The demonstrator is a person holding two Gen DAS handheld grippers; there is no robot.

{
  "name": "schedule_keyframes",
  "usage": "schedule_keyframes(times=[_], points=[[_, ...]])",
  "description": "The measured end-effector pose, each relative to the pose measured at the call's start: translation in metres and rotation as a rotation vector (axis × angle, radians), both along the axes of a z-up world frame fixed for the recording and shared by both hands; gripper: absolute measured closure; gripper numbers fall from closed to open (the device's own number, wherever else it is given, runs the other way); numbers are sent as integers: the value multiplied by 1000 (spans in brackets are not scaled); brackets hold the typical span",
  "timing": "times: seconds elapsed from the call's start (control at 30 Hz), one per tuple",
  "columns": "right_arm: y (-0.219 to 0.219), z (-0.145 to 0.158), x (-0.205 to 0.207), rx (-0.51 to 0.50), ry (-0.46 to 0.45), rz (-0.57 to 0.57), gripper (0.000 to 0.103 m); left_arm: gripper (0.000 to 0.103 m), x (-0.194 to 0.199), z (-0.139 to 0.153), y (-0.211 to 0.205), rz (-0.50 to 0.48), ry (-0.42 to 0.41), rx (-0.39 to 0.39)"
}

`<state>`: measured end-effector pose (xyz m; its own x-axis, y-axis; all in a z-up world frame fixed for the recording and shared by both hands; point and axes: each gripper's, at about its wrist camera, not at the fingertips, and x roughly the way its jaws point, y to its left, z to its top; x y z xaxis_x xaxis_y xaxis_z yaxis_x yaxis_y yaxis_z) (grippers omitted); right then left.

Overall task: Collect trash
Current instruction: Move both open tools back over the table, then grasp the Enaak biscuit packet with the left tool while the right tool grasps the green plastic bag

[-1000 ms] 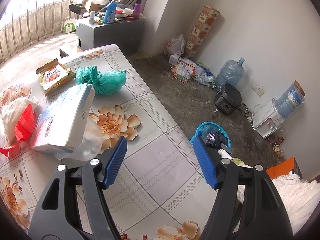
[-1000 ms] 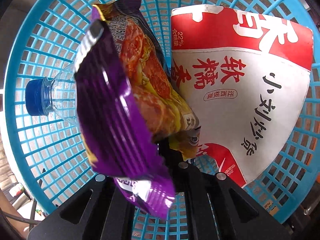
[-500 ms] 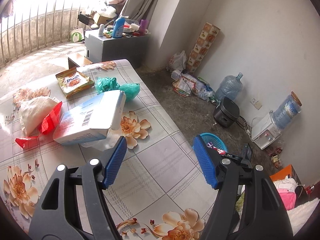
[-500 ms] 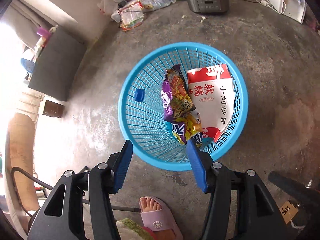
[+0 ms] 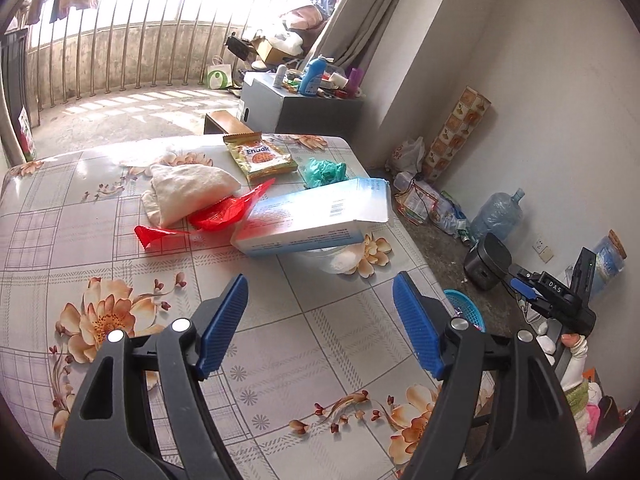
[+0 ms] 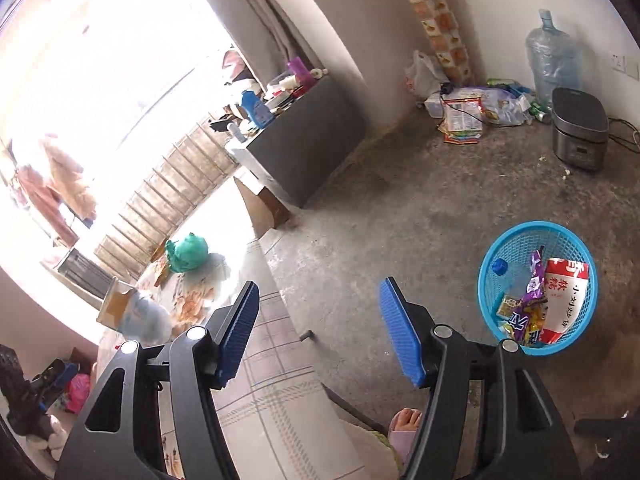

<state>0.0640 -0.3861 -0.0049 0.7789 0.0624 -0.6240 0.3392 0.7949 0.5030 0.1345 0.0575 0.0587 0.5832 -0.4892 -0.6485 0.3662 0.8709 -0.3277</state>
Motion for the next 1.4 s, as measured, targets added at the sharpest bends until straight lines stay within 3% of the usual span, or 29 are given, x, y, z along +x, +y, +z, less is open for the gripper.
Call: schedule_keyframes(times=[0.23, 0.43, 0.6, 0.73, 0.9, 1.03, 1.13, 1.23, 1.4], points=[[92, 25, 53, 82, -13, 253, 42, 33, 16, -17, 37, 76, 20, -37], [139, 43, 95, 139, -35, 367, 42, 33, 46, -25, 59, 119, 22, -36], [160, 43, 127, 212, -14, 389, 42, 33, 88, -26, 71, 132, 7, -21], [166, 39, 150, 234, -6, 385, 42, 33, 131, -34, 70, 124, 48, -26], [136, 44, 172, 247, -61, 280, 42, 38, 169, -46, 68, 120, 96, -52], [114, 39, 216, 191, -3, 252, 42, 40, 192, -43, 65, 114, 97, -56], [111, 27, 254, 150, 67, 279, 42, 43, 218, -31, 53, 65, 73, -53], [116, 10, 284, 114, 120, 309, 42, 71, 253, -28, 29, -24, 67, -31], [125, -18, 311, 110, 184, 358, 42, 74, 308, -48, -24, -227, 100, 32]])
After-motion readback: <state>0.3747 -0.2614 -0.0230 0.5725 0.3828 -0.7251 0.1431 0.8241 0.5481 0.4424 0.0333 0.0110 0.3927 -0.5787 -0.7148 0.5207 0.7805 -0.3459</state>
